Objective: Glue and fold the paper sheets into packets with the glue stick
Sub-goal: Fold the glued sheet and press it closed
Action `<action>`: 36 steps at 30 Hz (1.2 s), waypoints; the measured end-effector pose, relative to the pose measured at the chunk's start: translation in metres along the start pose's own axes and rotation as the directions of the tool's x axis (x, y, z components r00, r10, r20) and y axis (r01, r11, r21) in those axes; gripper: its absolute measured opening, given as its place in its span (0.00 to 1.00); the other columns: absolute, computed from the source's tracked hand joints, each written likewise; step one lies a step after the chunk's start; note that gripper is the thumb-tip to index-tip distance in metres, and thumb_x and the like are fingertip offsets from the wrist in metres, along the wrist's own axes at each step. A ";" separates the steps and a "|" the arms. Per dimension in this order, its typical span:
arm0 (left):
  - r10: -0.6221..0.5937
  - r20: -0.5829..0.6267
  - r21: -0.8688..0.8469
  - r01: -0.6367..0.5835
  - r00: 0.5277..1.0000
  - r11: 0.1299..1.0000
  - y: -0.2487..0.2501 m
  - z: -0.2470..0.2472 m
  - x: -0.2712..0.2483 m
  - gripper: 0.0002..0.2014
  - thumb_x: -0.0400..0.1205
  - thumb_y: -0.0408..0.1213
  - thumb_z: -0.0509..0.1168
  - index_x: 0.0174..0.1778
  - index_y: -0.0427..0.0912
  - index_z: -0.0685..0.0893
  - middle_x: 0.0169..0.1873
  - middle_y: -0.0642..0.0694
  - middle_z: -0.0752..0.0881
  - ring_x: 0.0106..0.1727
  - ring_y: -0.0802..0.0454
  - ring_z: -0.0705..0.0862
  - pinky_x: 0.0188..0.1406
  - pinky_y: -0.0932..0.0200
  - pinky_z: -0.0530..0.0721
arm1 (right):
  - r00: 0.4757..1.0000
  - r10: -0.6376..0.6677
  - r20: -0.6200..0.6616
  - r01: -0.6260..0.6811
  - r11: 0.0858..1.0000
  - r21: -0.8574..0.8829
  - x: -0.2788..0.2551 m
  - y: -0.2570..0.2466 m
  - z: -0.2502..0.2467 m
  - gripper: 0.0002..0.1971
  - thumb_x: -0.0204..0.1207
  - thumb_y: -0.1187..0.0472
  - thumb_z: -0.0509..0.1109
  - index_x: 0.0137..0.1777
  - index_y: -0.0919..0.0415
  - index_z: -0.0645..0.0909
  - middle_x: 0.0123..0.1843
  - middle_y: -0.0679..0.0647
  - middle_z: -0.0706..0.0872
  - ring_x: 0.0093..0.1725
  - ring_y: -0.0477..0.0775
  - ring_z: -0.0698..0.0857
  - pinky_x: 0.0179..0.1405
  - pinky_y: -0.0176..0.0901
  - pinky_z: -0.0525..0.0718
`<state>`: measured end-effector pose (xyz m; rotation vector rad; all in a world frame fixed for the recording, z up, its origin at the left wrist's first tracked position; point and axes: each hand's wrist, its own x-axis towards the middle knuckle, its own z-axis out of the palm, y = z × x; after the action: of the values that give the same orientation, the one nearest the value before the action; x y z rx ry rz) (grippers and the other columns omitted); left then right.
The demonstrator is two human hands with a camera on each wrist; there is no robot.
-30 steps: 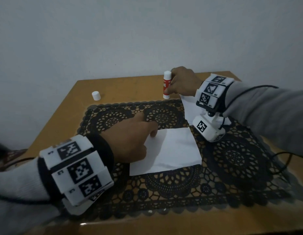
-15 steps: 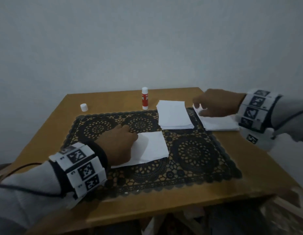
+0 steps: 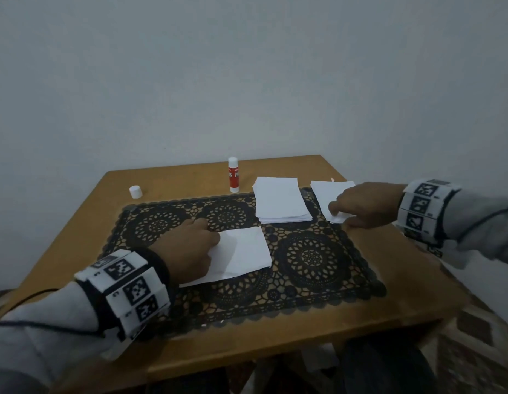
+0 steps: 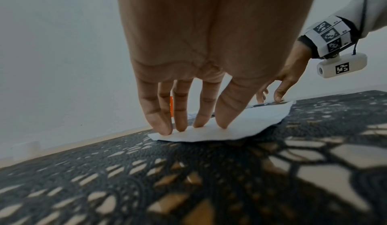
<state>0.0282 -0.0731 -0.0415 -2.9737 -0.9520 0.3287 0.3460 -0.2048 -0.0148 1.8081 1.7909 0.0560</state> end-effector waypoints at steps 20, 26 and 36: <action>0.031 -0.010 -0.012 -0.031 0.999 0.999 -0.005 -0.002 0.002 0.17 0.84 0.41 0.59 0.69 0.47 0.77 0.62 0.47 0.73 0.62 0.48 0.74 0.63 0.53 0.76 | 0.955 0.146 -0.260 -0.036 0.922 0.384 0.014 0.002 0.018 0.09 0.83 0.61 0.62 0.41 0.60 0.78 0.34 0.45 0.76 0.35 0.47 0.74 0.36 0.36 0.66; 0.041 -0.002 -0.014 -0.041 0.999 0.999 -0.007 -0.002 0.002 0.19 0.84 0.42 0.59 0.72 0.49 0.75 0.64 0.46 0.72 0.63 0.47 0.74 0.63 0.55 0.75 | 0.884 0.329 -0.331 -0.117 0.842 0.526 0.013 0.005 0.013 0.15 0.76 0.63 0.70 0.30 0.55 0.71 0.29 0.45 0.76 0.30 0.44 0.71 0.30 0.33 0.65; 0.048 -0.012 -0.045 -0.048 0.999 0.998 -0.010 -0.001 0.000 0.20 0.85 0.45 0.59 0.73 0.46 0.76 0.65 0.47 0.73 0.65 0.50 0.74 0.65 0.58 0.73 | 0.676 0.535 -0.506 -0.095 0.745 0.661 -0.010 0.018 -0.017 0.12 0.69 0.69 0.73 0.31 0.61 0.73 0.27 0.51 0.76 0.27 0.49 0.71 0.29 0.42 0.68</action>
<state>0.0225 -0.0653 -0.0395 -3.0402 -0.9000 0.2956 0.3541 -0.2069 0.0105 2.8617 2.0542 0.3932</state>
